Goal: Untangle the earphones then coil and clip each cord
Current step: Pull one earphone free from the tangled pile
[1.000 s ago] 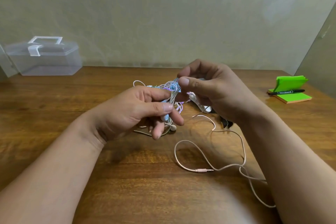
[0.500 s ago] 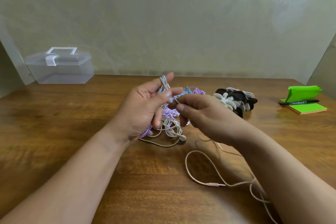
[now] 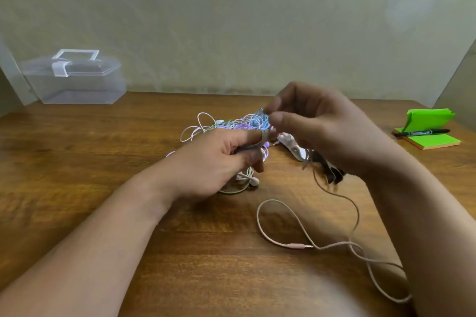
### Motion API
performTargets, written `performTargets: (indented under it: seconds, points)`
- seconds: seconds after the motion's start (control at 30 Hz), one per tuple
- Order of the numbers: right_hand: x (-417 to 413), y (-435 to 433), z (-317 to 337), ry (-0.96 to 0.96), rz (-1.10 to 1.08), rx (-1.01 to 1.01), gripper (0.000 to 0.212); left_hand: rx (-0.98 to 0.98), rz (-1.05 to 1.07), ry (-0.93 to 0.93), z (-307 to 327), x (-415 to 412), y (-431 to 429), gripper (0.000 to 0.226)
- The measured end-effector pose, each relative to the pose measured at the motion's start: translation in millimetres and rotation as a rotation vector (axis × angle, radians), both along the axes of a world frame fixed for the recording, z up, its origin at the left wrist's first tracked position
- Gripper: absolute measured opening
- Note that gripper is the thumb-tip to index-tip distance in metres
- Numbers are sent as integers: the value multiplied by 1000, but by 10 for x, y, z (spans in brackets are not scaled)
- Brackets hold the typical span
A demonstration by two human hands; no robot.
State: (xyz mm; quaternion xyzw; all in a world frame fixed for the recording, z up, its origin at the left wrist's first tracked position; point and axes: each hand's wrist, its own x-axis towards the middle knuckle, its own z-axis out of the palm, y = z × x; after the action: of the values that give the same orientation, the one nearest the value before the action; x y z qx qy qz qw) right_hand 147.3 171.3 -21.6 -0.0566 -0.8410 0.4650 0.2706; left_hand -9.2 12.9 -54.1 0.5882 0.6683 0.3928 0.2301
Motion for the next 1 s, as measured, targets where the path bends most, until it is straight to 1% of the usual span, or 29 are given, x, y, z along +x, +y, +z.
performTargets:
  seconds: [0.13,0.2,0.23,0.3,0.37,0.4,0.43,0.47,0.5,0.57,0.67,0.73,0.77,0.83,0.9,0.93,1.0]
  points:
    - [-13,59,-32,35,113,-159,7,34,-188,-145,57,12,-57,26]
    - [-48,106,-86,44,129,-243,11,86,-254,-293,60,2,-59,25]
    - [-68,117,-117,45,134,-293,16,112,-281,-380,59,1,-56,30]
    - [-119,100,-199,28,147,-327,25,201,-294,-538,36,-7,-24,36]
    - [-173,17,-285,-38,126,-261,15,315,-223,-715,15,-42,34,38]
    - [-201,-30,-325,-88,100,-187,18,358,-166,-777,14,-73,65,40]
    - [-223,-77,-362,-146,72,-96,22,393,-104,-797,5,-100,97,40]
    - [-244,-111,-388,-201,52,-27,20,417,-36,-785,-11,-130,128,40]
    - [-258,-147,-396,-244,45,-3,17,431,32,-750,-31,-155,151,39]
    - [-286,-186,-396,-283,25,17,17,425,159,-599,-67,-189,165,38]
    - [-280,-190,-350,-252,-49,116,15,377,296,-293,-109,-206,150,41]
    - [-251,-157,-315,-191,-114,144,16,342,346,-145,-114,-206,137,42]
    - [-237,-135,-293,-151,-128,123,17,313,363,-80,-113,-202,129,43]
    - [-219,-103,-248,-71,-100,-35,18,246,364,10,-117,-181,117,42]
    - [-207,-89,-202,-21,-55,-225,23,183,312,40,-106,-138,104,37]
    - [-200,-79,-184,-4,-41,-275,26,156,276,51,-94,-104,94,33]
    - [-184,-51,-160,25,-41,-305,30,111,196,28,-55,-33,68,29]
